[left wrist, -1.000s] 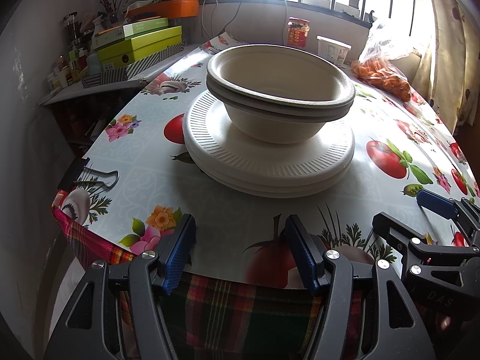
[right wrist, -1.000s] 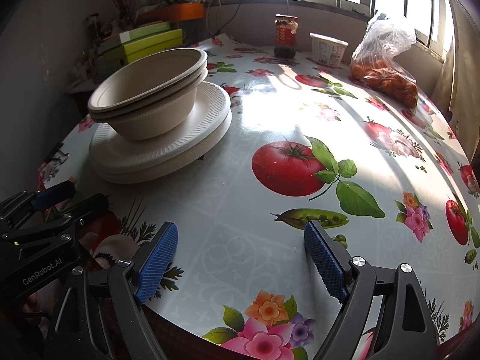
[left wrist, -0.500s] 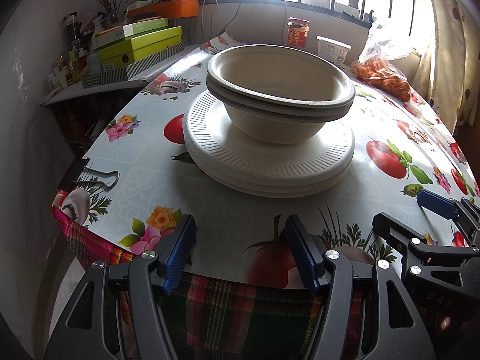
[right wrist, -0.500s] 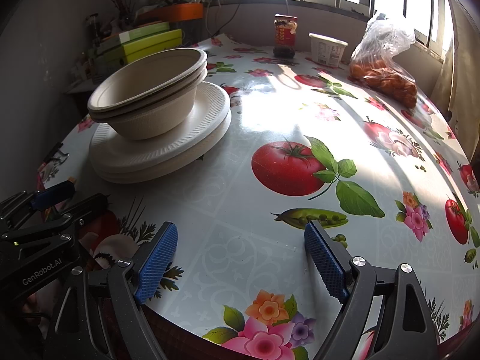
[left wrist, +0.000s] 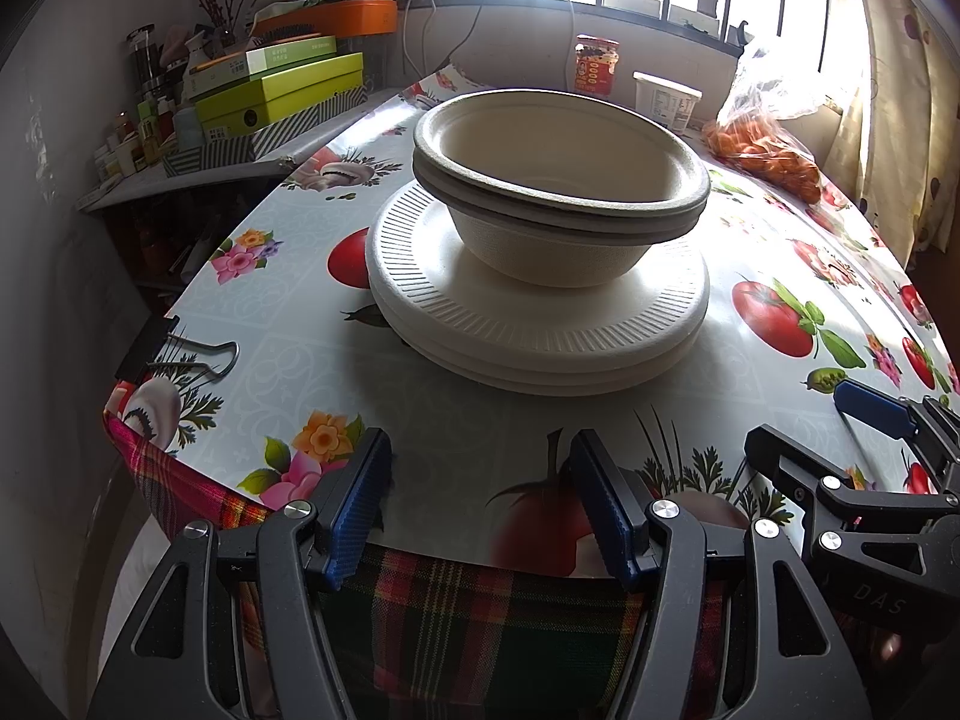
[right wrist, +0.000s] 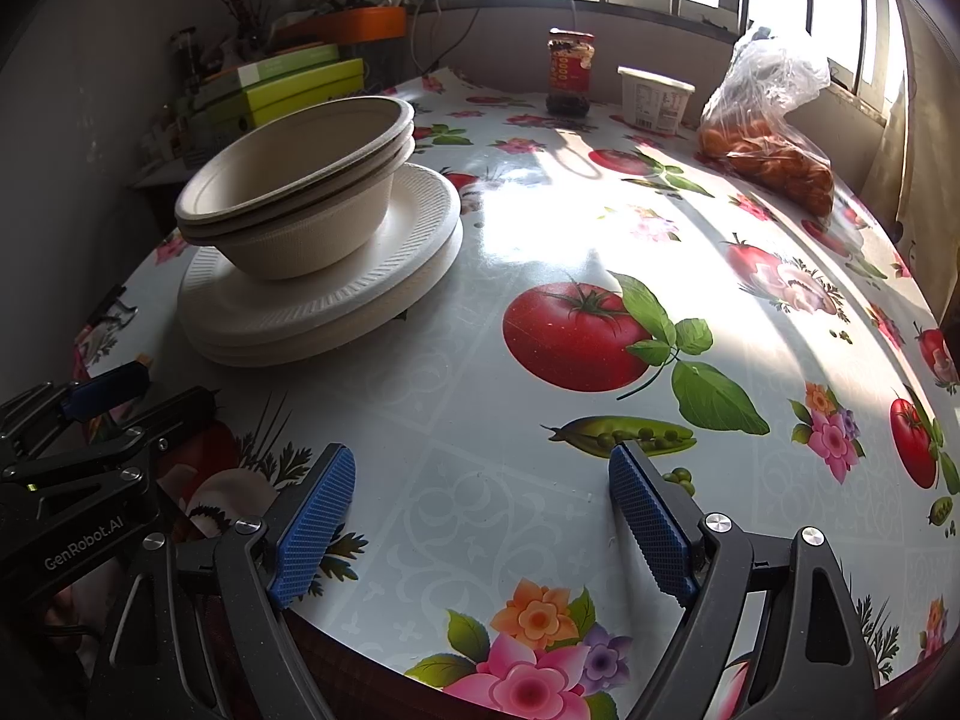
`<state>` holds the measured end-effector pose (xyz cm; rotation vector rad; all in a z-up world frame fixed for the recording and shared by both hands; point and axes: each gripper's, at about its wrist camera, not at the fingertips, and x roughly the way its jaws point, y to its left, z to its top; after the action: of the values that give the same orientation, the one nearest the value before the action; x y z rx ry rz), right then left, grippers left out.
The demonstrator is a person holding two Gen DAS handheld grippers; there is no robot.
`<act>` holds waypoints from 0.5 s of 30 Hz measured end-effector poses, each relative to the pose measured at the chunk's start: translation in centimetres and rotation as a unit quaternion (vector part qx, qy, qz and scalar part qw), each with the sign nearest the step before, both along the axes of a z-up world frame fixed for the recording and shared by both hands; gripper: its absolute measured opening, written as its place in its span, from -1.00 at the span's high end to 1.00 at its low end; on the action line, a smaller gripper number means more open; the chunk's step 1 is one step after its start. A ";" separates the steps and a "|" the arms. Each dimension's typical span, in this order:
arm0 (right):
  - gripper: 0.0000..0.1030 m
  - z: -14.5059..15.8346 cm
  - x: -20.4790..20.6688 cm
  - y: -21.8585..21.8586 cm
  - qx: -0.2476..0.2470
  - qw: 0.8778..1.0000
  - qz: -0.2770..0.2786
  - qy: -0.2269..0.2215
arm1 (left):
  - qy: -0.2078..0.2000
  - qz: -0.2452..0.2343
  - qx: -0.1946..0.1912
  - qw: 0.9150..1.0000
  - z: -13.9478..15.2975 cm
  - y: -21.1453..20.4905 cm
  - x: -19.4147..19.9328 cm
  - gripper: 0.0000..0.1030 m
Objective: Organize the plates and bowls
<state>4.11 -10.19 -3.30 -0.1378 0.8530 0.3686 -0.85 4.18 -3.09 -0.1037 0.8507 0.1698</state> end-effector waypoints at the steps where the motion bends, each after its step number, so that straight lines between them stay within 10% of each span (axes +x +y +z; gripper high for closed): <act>1: -0.70 0.0 0.0 0.0 0.000 1.000 0.000 0.000 | 0.000 0.000 0.000 1.000 0.0 0.0 0.0 -0.22; 15: -0.71 0.0 0.0 0.0 0.000 1.000 0.000 0.000 | 0.000 0.000 0.001 1.000 0.1 0.1 0.0 -0.22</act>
<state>4.09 -10.16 -3.31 -0.1379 0.8528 0.3681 -0.89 4.23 -3.01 -0.1028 0.8503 0.1705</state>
